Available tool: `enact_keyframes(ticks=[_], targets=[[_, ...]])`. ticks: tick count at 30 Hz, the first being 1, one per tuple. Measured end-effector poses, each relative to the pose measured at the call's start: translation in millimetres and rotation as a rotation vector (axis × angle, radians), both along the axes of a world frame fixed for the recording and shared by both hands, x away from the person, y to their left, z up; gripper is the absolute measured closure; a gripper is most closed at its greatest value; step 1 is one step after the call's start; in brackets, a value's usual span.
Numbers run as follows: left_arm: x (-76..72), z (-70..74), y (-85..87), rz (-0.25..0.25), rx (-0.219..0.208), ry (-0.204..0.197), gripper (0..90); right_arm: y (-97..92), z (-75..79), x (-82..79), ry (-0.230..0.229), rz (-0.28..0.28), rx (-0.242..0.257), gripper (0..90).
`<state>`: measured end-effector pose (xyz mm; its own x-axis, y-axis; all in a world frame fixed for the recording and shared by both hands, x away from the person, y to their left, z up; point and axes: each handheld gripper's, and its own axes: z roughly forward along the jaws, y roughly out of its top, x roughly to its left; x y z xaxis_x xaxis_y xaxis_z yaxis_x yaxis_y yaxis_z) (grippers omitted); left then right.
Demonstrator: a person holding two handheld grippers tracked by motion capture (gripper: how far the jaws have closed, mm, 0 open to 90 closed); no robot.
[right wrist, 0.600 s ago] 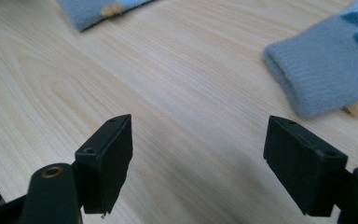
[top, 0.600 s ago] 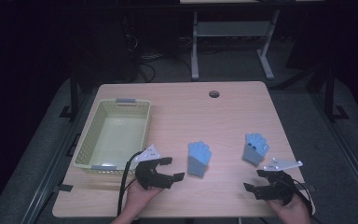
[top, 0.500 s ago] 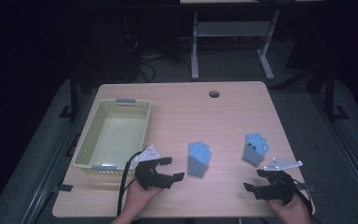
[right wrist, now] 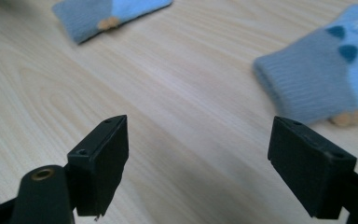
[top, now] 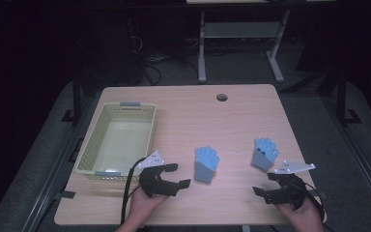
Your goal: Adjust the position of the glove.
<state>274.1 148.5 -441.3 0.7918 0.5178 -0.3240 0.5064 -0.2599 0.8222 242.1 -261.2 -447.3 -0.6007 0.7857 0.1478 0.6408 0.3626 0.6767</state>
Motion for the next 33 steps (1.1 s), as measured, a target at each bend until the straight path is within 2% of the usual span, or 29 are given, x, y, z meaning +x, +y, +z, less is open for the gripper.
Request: enact_keyframes(ticks=[5, 8, 12, 13, 16, 22, 29, 33], targets=[[-1.2, 0.0, -1.7, -0.003, 0.007, -0.008, 17.0, -11.6, 10.1, 9.0, -0.002, -0.028, 0.025, 19.4], [-2.0, 0.2, -2.2, -0.006, 0.011, -0.009, 16.9, -12.3, 13.1, 12.6, 0.003, -0.034, 0.027, 19.5], [-2.0, 0.4, -2.3, -0.006, 0.004, -0.009, 17.0, -10.1, 16.5, 22.1, 0.017, -0.025, -0.004, 19.9], [-1.6, 0.9, -2.6, -0.009, 0.007, -0.009, 17.0, -9.6, 18.0, 27.7, 0.039, -0.025, -0.016, 20.3], [-2.0, 0.4, -3.6, -0.016, 0.011, -0.009, 17.0, -10.2, 20.0, 36.5, 0.057, -0.031, -0.026, 21.2], [-3.5, 2.2, -5.6, -0.022, 0.008, -0.021, 17.0, -9.6, 25.8, 52.1, 0.072, -0.029, -0.064, 23.4], [-4.9, 1.7, -4.9, -0.020, 0.006, -0.016, 17.0, -13.2, 28.4, 70.5, 0.100, -0.051, -0.078, 25.2], [-5.9, 6.3, -4.7, -0.015, -0.010, -0.024, 17.0, -13.7, 26.9, 78.4, 0.111, -0.050, -0.082, 26.7]])
